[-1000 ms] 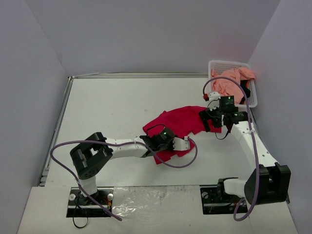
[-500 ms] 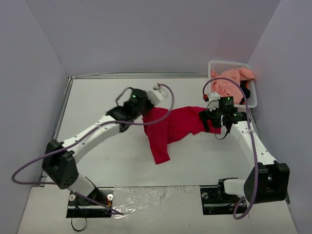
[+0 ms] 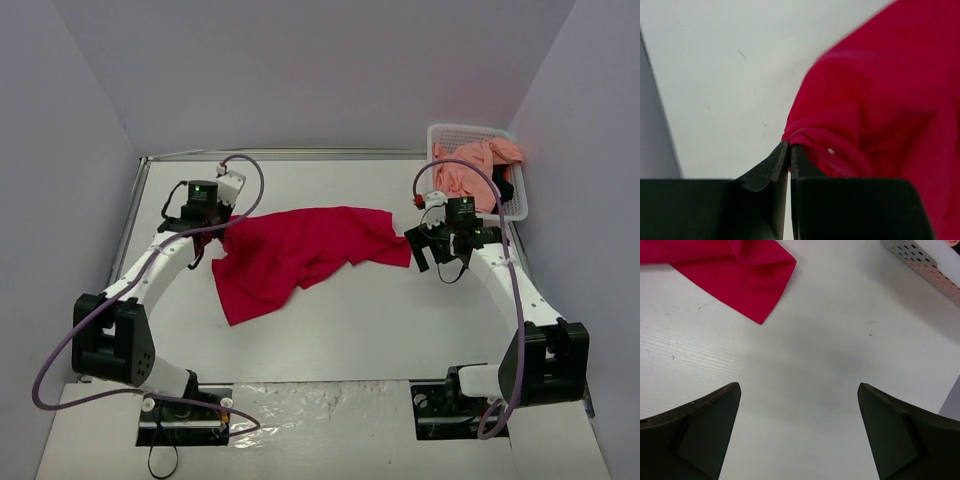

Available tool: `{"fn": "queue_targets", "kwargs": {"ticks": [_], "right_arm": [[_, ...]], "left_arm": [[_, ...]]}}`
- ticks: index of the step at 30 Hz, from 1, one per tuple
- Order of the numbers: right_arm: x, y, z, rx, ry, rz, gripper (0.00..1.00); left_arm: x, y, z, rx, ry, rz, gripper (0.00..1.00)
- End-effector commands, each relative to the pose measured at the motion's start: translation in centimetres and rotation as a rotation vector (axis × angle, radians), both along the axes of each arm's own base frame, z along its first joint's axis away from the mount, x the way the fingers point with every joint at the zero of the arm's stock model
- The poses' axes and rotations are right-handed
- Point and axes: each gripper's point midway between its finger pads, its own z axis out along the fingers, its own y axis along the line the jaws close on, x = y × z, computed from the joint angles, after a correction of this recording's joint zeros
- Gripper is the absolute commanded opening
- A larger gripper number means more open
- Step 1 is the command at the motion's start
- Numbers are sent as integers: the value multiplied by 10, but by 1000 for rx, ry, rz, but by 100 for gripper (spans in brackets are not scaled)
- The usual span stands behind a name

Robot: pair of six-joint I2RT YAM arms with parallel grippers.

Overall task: Fold and stack the t-shirts
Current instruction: Flatten out the tshirt

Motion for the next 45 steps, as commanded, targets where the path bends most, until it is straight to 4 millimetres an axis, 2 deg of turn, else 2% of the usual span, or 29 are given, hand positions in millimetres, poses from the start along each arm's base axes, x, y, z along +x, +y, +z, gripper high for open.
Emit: {"fn": "queue_targets", "kwargs": {"ticks": [1,5,6,8,9,11,12,13,17,18,19,20,21,22,23,24,25,27,28,29,30,32,35,38,39,40,41,45], "right_arm": [[7,5,0,3,16,24,99],[13,17,-2,2,55,94,99],[18,22,4,4,44,117,99],[21,35,2,-2,59,161,98],[27,41,7,-8,48,181,98],[31,55,0,-17,67,226,98],[39,60,4,-24,56,237,98],[43,64,-9,-33,94,246,98],[65,74,-33,-65,151,254,95],[70,75,-37,-70,159,254,95],[74,74,-54,-87,199,246,94],[85,74,-52,-99,184,236,94],[89,71,-67,-122,217,224,93],[98,69,-68,-140,209,211,93],[102,68,-71,-147,213,206,88],[103,69,-78,-153,227,207,80],[104,68,-86,-164,246,205,47],[103,69,-87,-157,248,210,10],[101,70,-84,-153,249,216,0],[94,71,-85,-138,260,236,0],[92,73,-69,-126,231,249,0],[84,72,-52,-108,211,255,0],[63,64,-3,-69,126,258,0],[41,52,20,-49,109,263,0],[29,50,34,-46,85,282,0],[23,49,38,-47,74,285,0],[18,46,51,-49,36,280,0],[9,30,59,-87,11,247,0]], "left_arm": [[-11,4,-18,14,62,-6,2],[-11,13,-28,49,69,26,3],[-11,14,-29,58,69,31,2],[-9,22,-28,84,54,69,2],[-9,26,-28,89,53,81,2],[-8,32,-26,99,38,111,2],[-8,34,-26,101,33,119,2],[-8,35,-26,103,34,124,2],[-9,39,-30,114,37,145,2],[-10,40,-32,117,40,149,2],[-10,41,-32,121,41,150,2],[-10,42,-33,125,42,154,2],[-11,44,-33,126,44,160,2],[-11,45,-33,128,47,160,2],[-12,45,-34,130,49,159,2],[-12,47,-33,130,49,162,2],[-13,47,-33,132,49,162,2],[-13,49,-32,141,49,165,2],[-14,51,-31,145,48,167,2],[-14,52,-29,148,43,169,2],[-14,55,-27,160,39,174,2],[-15,60,-22,167,26,182,2],[-15,72,-13,206,8,201,2],[-15,87,-5,237,-3,234,2],[-15,91,-3,248,-6,237,2],[-15,94,1,256,-17,243,2],[-15,100,6,261,-27,258,2],[-12,108,18,254,-49,262,2]]}}
